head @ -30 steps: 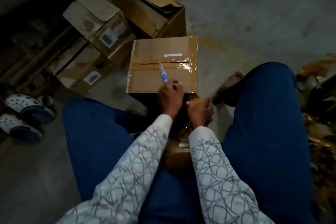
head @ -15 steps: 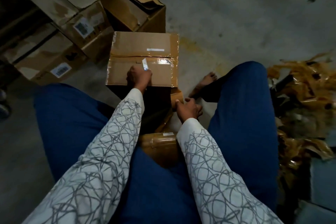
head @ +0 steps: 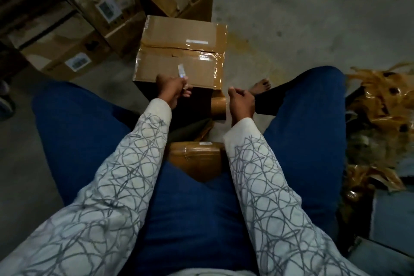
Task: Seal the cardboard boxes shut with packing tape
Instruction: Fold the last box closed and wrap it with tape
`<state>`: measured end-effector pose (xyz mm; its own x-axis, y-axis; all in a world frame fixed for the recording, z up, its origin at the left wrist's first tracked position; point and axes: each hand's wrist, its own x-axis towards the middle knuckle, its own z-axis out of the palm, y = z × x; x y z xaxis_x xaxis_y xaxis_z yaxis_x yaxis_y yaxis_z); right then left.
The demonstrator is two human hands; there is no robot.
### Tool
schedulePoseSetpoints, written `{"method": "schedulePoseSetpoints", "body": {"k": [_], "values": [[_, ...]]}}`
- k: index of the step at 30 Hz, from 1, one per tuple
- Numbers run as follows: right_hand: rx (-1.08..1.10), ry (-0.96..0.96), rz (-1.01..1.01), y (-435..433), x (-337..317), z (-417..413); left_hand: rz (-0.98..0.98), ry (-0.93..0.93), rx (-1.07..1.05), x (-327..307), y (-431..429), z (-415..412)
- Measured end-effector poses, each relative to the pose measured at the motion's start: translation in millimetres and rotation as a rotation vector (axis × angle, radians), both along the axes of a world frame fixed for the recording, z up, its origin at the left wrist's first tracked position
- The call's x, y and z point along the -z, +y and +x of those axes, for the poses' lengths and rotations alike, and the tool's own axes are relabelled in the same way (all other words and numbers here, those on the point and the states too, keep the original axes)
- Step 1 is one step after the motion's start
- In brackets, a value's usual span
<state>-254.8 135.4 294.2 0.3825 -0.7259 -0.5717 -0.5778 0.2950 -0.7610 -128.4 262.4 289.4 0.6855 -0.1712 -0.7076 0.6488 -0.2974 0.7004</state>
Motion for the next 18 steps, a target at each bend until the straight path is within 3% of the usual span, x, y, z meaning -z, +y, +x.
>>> {"method": "schedulePoseSetpoints", "body": {"k": [4, 8, 13, 15, 18], "values": [[-0.032, -0.080, 0.179, -1.8, -9.0, 1.7, -0.245, 0.153, 0.092, -23.8, -4.4, -44.6], [-0.087, -0.019, 0.295, -1.2, -14.4, -6.7, -0.274, 0.320, 0.136, -10.8, -21.1, -76.3], [-0.194, -0.010, 0.399, 1.6, -22.9, -14.3, -0.317, 0.398, -0.014, -2.4, -29.3, -87.2], [-0.158, -0.008, 0.477, -0.3, -25.6, -11.9, -0.260, 0.335, 0.032, -4.6, -31.8, -84.4], [-0.079, -0.002, 0.507, -7.3, -23.4, -9.2, 0.036, -0.019, 0.083, 1.3, -38.3, -75.9]]}}
